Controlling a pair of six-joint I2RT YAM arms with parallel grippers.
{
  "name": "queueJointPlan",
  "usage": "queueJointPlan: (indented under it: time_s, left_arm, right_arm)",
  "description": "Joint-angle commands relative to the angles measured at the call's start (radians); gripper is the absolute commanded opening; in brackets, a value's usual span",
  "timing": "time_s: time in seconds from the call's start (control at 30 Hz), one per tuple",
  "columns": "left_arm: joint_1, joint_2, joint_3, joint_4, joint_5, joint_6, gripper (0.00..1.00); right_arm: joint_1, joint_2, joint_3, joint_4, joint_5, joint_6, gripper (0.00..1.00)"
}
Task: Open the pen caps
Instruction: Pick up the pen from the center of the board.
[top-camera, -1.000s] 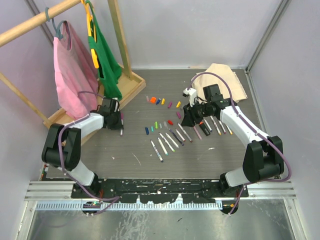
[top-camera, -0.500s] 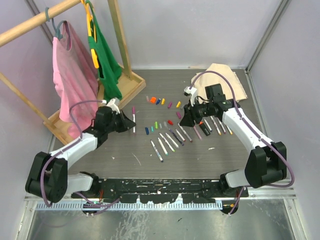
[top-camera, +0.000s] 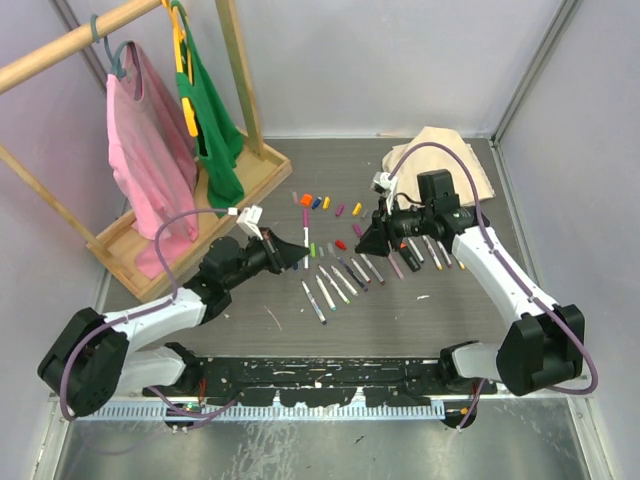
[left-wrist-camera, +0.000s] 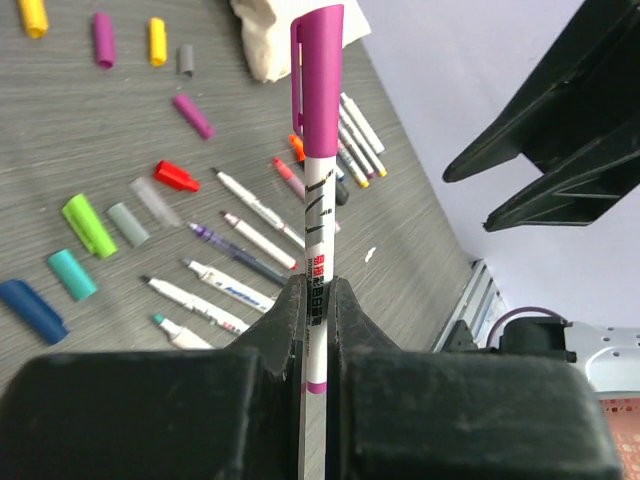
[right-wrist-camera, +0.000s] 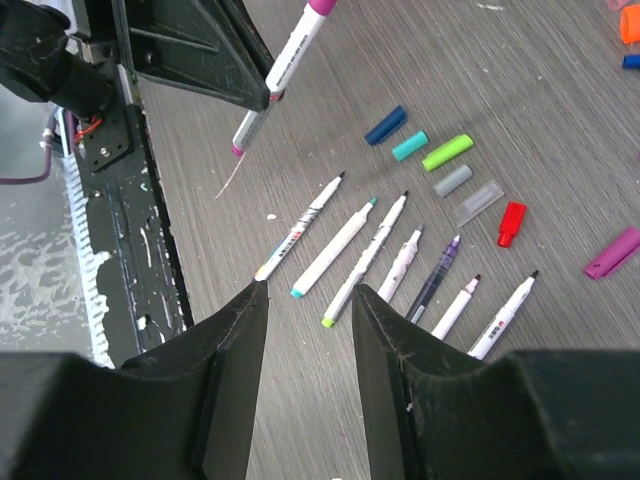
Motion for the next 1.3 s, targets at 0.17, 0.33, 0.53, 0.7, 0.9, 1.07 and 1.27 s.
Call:
queueJointPlan:
  time_s: [0.17, 0.33, 0.53, 0.7, 0.9, 1.07, 1.27]
  left_arm:
    - [-0.171, 0.006, -0.015, 0.337, -0.19, 0.012, 0.0]
    - [-0.266, 0.049, -0.021, 0.44, -0.319, 0.054, 0.0]
    - [-0.353, 0.148, -0.011, 0.583, -0.436, 0.091, 0.0]
    - [-0.404, 0.224, -0.003, 0.707, -0.492, 0.106, 0.0]
    - [-0.458, 0.301, 0.026, 0.788, -0.536, 0.145, 0.0]
    - [-0.476, 0.349, 0.049, 0.827, -0.538, 0.157, 0.0]
    - [-0.497, 0.365, 0.079, 0.827, -0.538, 0.198, 0.0]
  right_arm:
    - [-0.013, -0.083, -0.047, 0.143, -0.143, 0.1, 0.45]
    - [-0.025, -0.117, -0.069, 0.196, -0.173, 0.148, 0.45]
    - [-0.047, -0.167, -0.104, 0.279, -0.184, 0.212, 0.46]
    - [-0.059, -0.202, -0.14, 0.377, -0.176, 0.296, 0.46]
    - [-0.063, -0.246, -0.199, 0.515, -0.178, 0.392, 0.46]
    - [-0.064, -0.277, -0.245, 0.626, -0.188, 0.463, 0.46]
    - [-0.064, -0.283, -0.292, 0.768, -0.215, 0.563, 0.46]
